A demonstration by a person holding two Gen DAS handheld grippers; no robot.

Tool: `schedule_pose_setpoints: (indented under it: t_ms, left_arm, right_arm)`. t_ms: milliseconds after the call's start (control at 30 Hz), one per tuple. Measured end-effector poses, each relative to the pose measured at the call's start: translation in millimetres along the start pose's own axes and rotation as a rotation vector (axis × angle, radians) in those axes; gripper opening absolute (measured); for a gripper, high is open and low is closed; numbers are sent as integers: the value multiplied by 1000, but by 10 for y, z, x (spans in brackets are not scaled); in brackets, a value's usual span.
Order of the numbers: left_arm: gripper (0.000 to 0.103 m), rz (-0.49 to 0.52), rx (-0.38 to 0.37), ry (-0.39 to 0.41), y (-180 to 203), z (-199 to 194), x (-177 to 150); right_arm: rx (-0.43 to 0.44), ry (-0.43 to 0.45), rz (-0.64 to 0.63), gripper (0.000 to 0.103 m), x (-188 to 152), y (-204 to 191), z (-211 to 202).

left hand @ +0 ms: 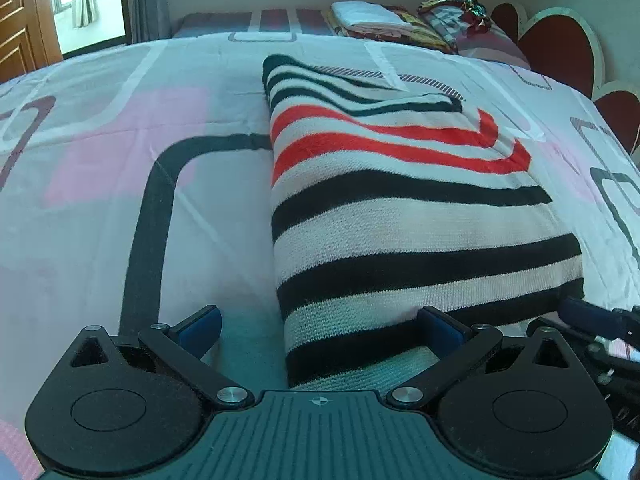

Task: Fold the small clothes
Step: 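Grasp the end of the striped bundle with both grippers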

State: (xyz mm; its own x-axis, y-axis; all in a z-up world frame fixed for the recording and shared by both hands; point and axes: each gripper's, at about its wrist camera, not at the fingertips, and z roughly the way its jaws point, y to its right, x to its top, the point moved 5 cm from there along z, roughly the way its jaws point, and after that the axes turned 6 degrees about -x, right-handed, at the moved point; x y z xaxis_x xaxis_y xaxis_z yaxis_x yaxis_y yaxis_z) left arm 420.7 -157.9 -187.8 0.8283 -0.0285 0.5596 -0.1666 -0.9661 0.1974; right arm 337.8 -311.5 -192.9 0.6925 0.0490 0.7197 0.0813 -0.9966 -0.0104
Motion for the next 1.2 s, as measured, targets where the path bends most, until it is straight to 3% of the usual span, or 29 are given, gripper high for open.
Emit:
schedule_pose_setpoints:
  t_ms: [300, 400, 467, 800, 933, 1200]
  left_arm:
    - [103, 5, 14, 95, 46, -225, 267]
    - [103, -10, 17, 90, 13, -164, 361]
    - [103, -22, 14, 86, -21, -102, 404]
    - [103, -85, -70, 32, -53, 138, 424]
    - [103, -107, -85, 31, -75, 188, 552]
    - [103, -128, -127, 7, -55, 360, 643]
  right_arm:
    - [27, 64, 99, 43, 367, 210, -215]
    - [19, 73, 122, 48, 458, 279, -177]
    - [20, 64, 129, 57, 480, 293, -121]
    - [24, -46, 121, 57, 366, 365, 271]
    - [43, 7, 151, 60, 474, 472, 229]
    - [77, -7, 124, 63, 633, 460, 481]
